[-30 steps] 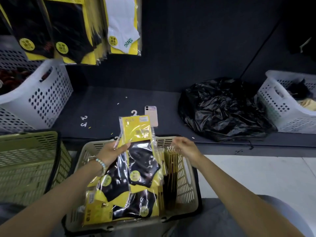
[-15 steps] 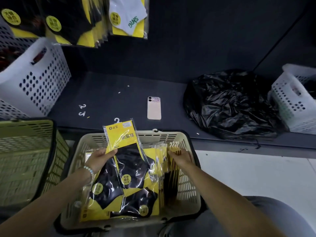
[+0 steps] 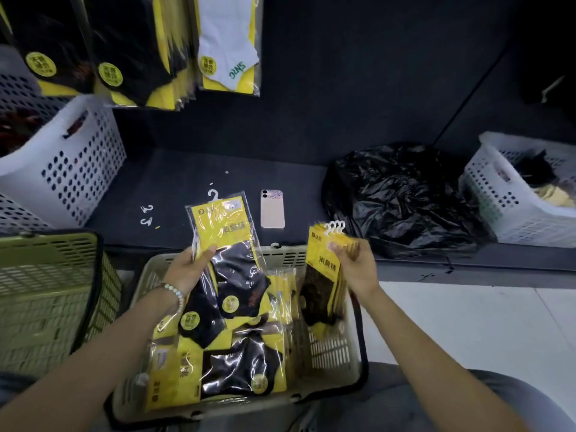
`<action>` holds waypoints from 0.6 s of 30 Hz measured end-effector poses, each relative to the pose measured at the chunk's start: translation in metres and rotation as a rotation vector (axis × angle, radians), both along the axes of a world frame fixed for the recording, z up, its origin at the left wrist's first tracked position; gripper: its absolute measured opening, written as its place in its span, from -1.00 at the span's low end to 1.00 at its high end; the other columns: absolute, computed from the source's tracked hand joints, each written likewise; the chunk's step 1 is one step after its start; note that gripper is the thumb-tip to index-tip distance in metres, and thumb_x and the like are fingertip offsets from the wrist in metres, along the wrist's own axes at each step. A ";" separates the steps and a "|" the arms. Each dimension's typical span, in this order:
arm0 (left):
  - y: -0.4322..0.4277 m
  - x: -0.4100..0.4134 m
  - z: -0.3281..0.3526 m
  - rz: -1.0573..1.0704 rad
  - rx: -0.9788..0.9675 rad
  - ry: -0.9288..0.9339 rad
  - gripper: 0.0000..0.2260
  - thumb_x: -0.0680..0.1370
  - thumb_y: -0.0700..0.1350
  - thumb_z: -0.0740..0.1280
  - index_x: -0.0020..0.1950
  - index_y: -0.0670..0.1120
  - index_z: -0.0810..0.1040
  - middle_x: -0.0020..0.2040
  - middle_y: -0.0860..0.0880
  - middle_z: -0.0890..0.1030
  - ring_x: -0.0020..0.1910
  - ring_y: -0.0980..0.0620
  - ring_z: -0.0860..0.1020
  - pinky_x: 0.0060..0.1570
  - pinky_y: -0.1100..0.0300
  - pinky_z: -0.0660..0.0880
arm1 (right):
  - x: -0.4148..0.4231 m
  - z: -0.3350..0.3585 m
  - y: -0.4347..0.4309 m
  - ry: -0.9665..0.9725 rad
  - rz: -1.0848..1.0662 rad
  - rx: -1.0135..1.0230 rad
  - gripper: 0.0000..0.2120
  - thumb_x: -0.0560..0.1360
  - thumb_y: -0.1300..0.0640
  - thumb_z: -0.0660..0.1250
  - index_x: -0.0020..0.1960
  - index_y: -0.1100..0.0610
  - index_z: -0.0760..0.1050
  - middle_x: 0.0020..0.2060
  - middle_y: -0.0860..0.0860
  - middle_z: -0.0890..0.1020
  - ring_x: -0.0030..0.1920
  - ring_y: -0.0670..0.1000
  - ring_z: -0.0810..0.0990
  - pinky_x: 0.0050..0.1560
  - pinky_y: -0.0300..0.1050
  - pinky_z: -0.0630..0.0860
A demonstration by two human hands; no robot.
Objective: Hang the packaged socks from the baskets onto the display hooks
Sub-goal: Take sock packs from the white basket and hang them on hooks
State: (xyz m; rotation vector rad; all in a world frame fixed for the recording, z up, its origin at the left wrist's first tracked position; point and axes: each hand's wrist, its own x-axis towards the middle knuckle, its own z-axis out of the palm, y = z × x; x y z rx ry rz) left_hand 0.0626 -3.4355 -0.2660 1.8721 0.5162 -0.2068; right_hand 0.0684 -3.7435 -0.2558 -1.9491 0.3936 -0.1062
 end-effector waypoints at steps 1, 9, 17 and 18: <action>-0.001 0.001 0.008 0.003 0.000 -0.054 -0.66 0.45 0.20 0.28 -0.15 -0.09 0.51 -0.18 -0.01 0.56 -0.04 -0.07 0.46 -0.11 0.17 0.39 | 0.002 0.018 0.000 -0.070 0.026 -0.016 -0.71 0.49 0.05 0.41 -0.01 0.22 0.38 -0.27 0.01 0.46 -0.26 -0.08 0.44 -0.26 -0.50 0.38; 0.005 0.005 0.059 -0.124 -0.065 -0.211 -0.60 0.60 0.09 0.13 0.33 -0.11 0.41 0.27 0.04 0.43 0.22 0.16 0.33 0.16 0.30 0.18 | 0.014 0.138 0.039 -0.317 0.140 0.358 -0.71 0.46 -0.15 0.34 -0.03 0.07 0.57 -0.19 -0.06 0.70 -0.16 -0.10 0.67 -0.18 -0.24 0.59; -0.007 -0.008 0.105 -0.296 -0.253 -0.130 -0.37 0.26 0.43 0.16 0.21 0.12 0.44 0.11 0.24 0.52 0.11 0.25 0.51 0.10 0.29 0.42 | 0.023 0.121 0.135 -0.112 0.169 0.480 -0.53 0.50 -0.20 0.28 0.18 0.15 0.51 0.07 0.12 0.66 0.10 0.10 0.64 0.17 0.08 0.55; -0.006 -0.009 0.107 -0.315 -0.222 -0.183 -0.43 0.24 0.38 0.24 0.18 0.16 0.42 0.05 0.29 0.52 0.08 0.29 0.51 0.00 0.37 0.41 | 0.024 0.121 0.142 -0.126 0.181 0.447 -0.51 0.49 -0.22 0.27 0.23 0.12 0.48 0.15 0.13 0.60 0.18 0.11 0.59 0.25 0.14 0.49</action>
